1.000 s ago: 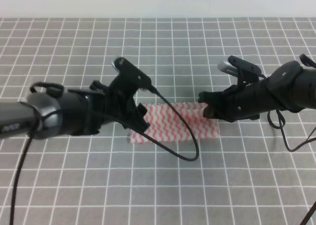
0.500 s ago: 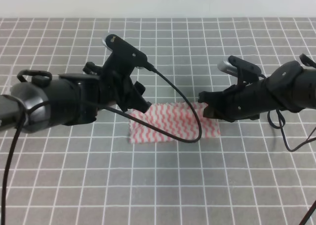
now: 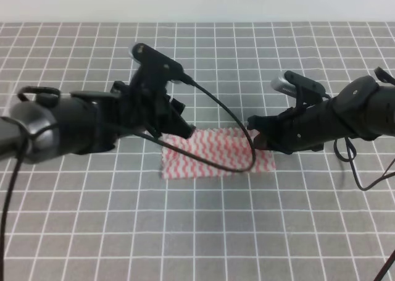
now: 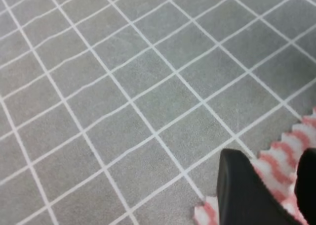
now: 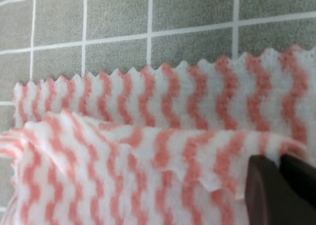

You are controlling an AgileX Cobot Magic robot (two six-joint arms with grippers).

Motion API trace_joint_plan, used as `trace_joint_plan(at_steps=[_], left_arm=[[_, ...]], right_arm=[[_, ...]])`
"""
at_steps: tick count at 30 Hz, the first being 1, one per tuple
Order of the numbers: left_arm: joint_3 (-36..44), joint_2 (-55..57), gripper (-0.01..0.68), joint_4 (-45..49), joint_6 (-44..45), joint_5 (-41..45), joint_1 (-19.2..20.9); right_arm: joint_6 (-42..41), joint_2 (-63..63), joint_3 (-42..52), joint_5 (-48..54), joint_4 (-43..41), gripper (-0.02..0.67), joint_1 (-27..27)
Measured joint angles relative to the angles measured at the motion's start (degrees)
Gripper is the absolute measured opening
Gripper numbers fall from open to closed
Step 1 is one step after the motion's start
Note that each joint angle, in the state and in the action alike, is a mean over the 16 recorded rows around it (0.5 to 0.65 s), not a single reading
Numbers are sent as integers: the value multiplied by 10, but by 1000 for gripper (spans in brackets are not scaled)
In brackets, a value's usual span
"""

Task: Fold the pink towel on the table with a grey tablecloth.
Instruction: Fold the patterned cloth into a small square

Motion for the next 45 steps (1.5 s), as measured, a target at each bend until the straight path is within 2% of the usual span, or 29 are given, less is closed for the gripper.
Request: trace_joint_plan(at_steps=[10, 16, 32, 45], left_arm=[[0, 8, 235, 146, -182, 241, 111], [-8, 15, 245, 234, -212, 344, 156], [-44, 57, 369, 261, -62, 393, 163], [-48, 100, 379, 260, 10, 380, 163]], right_arm=[[-2, -1, 0, 12, -3, -14, 0], [-6, 1, 0, 16, -3, -14, 0], [-14, 1, 0, 16, -4, -14, 0], [-14, -1, 0, 17, -4, -15, 0]])
